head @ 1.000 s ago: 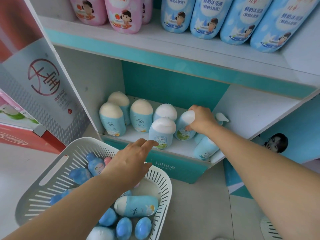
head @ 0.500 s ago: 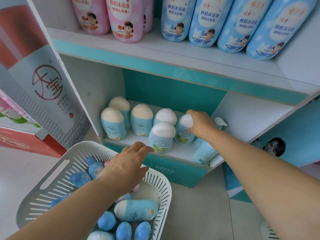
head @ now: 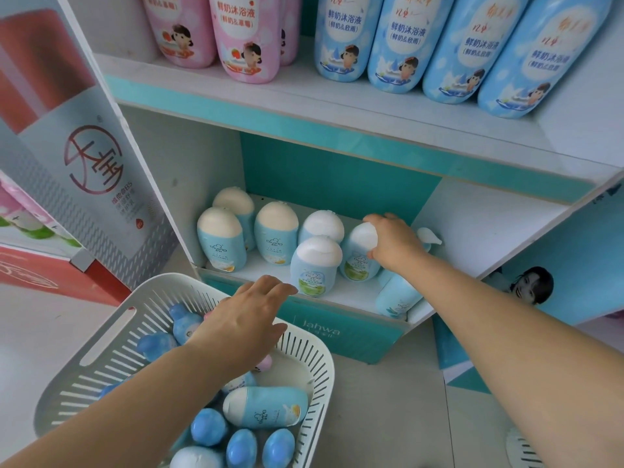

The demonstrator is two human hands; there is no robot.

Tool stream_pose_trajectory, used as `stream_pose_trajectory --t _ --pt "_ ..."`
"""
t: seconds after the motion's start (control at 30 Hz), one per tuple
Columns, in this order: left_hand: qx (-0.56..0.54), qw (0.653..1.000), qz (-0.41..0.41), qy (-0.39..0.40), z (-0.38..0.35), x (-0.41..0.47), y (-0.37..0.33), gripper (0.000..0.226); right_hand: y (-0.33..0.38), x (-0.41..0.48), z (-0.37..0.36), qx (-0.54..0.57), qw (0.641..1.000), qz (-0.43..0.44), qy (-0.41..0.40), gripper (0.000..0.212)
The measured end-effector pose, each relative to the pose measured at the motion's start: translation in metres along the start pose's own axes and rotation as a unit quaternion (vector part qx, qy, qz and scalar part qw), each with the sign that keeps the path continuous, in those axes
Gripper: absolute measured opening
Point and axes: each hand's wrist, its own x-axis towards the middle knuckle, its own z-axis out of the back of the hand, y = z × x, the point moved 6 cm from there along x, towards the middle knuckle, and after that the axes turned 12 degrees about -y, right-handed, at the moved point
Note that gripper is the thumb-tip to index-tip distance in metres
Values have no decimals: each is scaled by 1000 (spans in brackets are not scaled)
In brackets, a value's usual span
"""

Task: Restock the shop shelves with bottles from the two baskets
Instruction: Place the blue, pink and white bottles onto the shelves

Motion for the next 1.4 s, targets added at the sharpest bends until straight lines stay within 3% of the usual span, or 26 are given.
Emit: stream_pose_trajectory --t 0.23,0.4,0.5,0.73,0.9,1.03,1.27,1.4 --pt "40 999 -10 24 9 -13 9 52 13 -26 26 -41 998 -3 -54 78" --pt "59 998 5 37 22 -32 34 52 52 -68 55 6 981 116 -157 66" --pt "61 997 22 31 34 -48 49 48 86 -95 59 45 969 182 -161 61" --pt "74 995 60 31 54 -101 98 49 151 -149 -2 82 962 260 -36 56" --pt "48 989 135 44 55 -123 139 39 163 -166 -88 65 963 238 109 51" --pt "25 988 142 61 42 -114 142 35 167 -169 -142 59 953 223 195 55" --pt "56 980 121 145 14 -119 143 35 184 -171 -198 58 940 204 269 47" --pt "50 979 134 144 7 -128 150 37 158 -168 -219 20 944 165 284 40"
